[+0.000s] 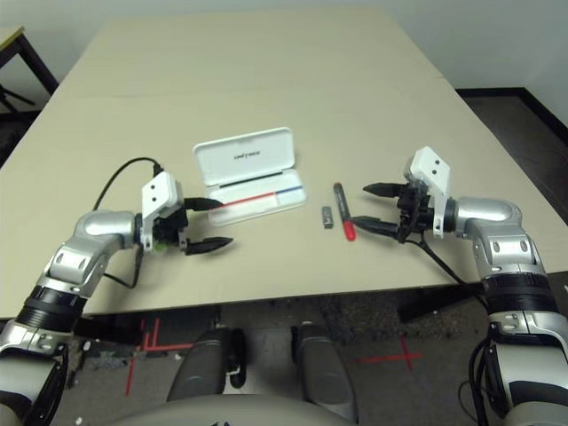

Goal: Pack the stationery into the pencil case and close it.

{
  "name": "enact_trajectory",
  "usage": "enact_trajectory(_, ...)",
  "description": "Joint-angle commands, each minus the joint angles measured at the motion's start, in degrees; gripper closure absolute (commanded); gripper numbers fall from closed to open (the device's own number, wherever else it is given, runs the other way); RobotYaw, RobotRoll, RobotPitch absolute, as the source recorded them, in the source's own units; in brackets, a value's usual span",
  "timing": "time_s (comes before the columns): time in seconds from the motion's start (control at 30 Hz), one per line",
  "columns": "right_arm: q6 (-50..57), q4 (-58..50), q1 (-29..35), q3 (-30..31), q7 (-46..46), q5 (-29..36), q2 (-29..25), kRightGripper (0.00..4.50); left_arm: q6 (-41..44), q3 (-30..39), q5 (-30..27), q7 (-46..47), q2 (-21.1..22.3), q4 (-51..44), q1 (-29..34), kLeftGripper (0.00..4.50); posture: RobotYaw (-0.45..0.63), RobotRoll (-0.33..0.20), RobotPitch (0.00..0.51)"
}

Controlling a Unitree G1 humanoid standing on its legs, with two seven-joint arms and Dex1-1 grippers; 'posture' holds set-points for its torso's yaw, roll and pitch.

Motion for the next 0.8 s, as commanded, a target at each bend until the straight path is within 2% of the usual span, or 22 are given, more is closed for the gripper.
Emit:
enact_trajectory(0.03,-1.0,0.7,0.0,0.2,-0.5,-0.5,0.3,0.00,1.8,-2.3,2.4,0.3,-0.2,1.7,-1.5,0.04,-0.06,0.000,0.111)
enact_trajectory(0.43,-2.7,1.5,-0.5,0.2,-1.7,-0.7,1.0,0.00,6.0,-4.6,4.8,0.2,-0.8,3.1,-3.9,0.04,-0.07,0.000,0.105)
enact_trajectory(0.47,-2.8,1.6,-0.6,0.2,-1.8,-0.7,1.1,0.00,6.6,-4.8,5.1,0.2,-0.6,3.3,-4.0,0.19,-0.07,0.000,0.105)
enact_trajectory(0.53,-3.1,1.8,-0.7,0.1,-1.9,-0.8,1.2,0.00,7.6,-5.1,5.5,0.2,-0.4,3.6,-4.2,0.65,-0.07,0.000,0.105)
enact_trajectory(0.8,-4.6,2.6,-1.0,0.3,-2.4,-1.0,1.5,0.00,7.6,-5.7,7.5,0.9,-0.2,5.0,-5.2,3.73,-0.08,0.000,0.103)
